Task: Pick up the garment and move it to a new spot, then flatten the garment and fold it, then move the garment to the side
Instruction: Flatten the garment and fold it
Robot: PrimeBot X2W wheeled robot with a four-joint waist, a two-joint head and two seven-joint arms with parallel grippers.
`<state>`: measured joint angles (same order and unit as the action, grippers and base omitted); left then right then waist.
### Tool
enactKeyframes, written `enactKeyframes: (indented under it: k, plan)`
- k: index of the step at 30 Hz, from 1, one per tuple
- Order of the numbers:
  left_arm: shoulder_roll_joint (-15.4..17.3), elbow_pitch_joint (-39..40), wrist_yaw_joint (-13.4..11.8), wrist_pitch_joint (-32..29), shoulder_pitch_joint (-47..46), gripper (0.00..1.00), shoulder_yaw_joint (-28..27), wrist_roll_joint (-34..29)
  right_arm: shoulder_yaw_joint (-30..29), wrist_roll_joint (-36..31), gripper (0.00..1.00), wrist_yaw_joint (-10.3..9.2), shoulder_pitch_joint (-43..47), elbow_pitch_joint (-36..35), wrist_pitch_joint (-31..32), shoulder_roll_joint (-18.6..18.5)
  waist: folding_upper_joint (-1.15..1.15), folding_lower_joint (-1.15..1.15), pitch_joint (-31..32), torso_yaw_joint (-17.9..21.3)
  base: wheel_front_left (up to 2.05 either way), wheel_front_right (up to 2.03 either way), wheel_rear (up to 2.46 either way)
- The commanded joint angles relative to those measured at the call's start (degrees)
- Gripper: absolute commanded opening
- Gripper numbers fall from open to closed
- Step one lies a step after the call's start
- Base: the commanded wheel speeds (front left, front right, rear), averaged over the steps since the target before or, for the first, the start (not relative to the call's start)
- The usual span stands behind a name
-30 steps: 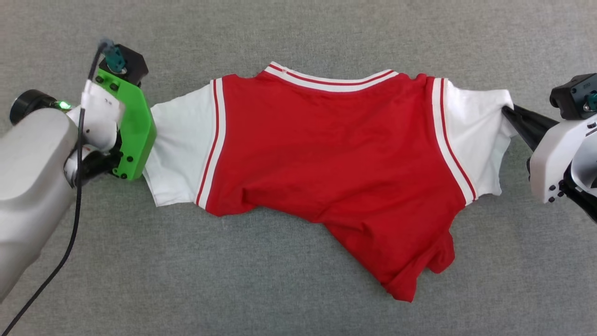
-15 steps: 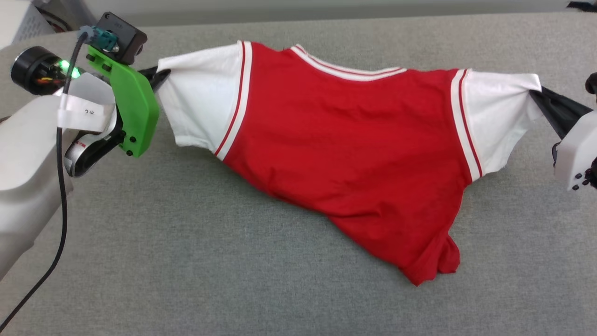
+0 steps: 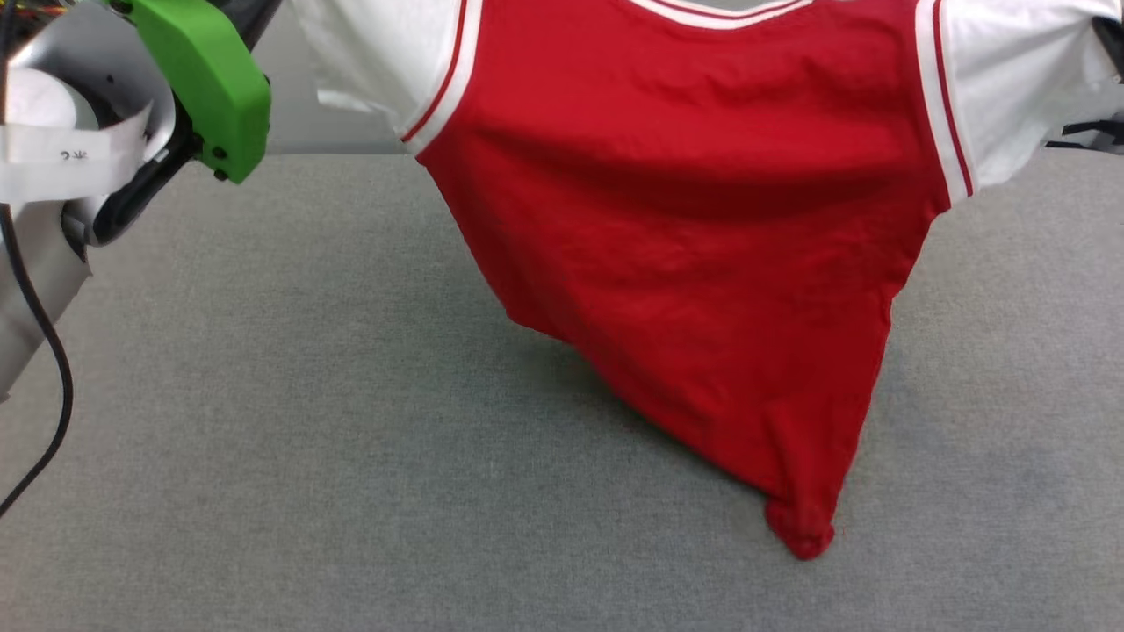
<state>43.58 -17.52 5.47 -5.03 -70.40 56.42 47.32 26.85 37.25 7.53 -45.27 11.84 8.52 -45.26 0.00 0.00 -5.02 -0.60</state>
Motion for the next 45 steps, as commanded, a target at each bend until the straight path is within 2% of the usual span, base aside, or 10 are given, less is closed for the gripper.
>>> enactKeyframes:
  k: [1, 7, 12, 19, 24, 32, 38, 45]
  plan:
    - [0.5, 0.9, -0.7, 0.6, -1.5, 0.00, -0.6, -1.0, -0.4, -0.7, 0.00, -0.04, -1.5, -0.7, 0.1, 0.0, 0.00, 0.00, 2.3, -0.2, 0.00, 0.00, 0.00]
    - [0.3, 2.9, -2.3, 1.5, -4.7, 0.00, -2.9, -1.0, -1.8, -2.7, 0.00, -0.04, -5.8, -2.7, 0.7, -0.5, 0.00, 0.00, 3.5, -0.3, 0.00, 0.00, 0.00]
    - [-1.4, 2.2, -2.9, 2.4, -8.3, 0.00, -4.3, -1.4, -3.0, -3.8, 0.00, -0.04, -10.7, -3.1, 1.3, 0.3, 0.00, 0.00, 2.9, -0.1, 0.00, 0.00, 0.00]
    - [-5.1, -2.0, -3.5, 4.6, -14.8, 0.00, -6.3, -2.4, -1.1, -5.7, 0.00, -0.04, -20.6, -0.1, 2.4, 2.9, 0.00, 0.00, -2.6, 0.4, 0.00, 0.00, 0.00]
    - [-7.9, -7.7, -3.6, 6.1, -21.5, 0.00, -7.3, -4.2, 1.4, -7.7, 0.00, -0.04, -29.7, 5.1, 2.3, 5.2, 0.00, 0.00, -9.7, 1.1, 0.00, 0.00, 0.00]
    - [-12.7, -19.2, -3.6, 10.0, -30.3, 0.00, -8.7, -5.9, 3.5, -10.0, 0.00, -0.04, -43.0, 16.6, -1.1, 9.8, 0.00, 0.00, -19.7, 2.4, 0.00, 0.00, 0.00]
    - [-15.6, -26.4, -4.1, 14.6, -36.2, 0.00, -9.7, -7.2, 2.7, -12.4, 0.00, -0.04, -52.7, 25.5, -5.2, 13.5, 0.00, 0.00, -25.0, 2.5, 0.00, 0.00, 0.00]
    - [-17.9, -30.5, -5.4, 19.2, -41.3, 0.00, -10.7, -9.5, 3.1, -13.7, 0.00, -0.04, -61.0, 33.8, -11.1, 17.6, 0.00, 0.00, -29.7, 2.5, 0.00, 0.00, 0.00]
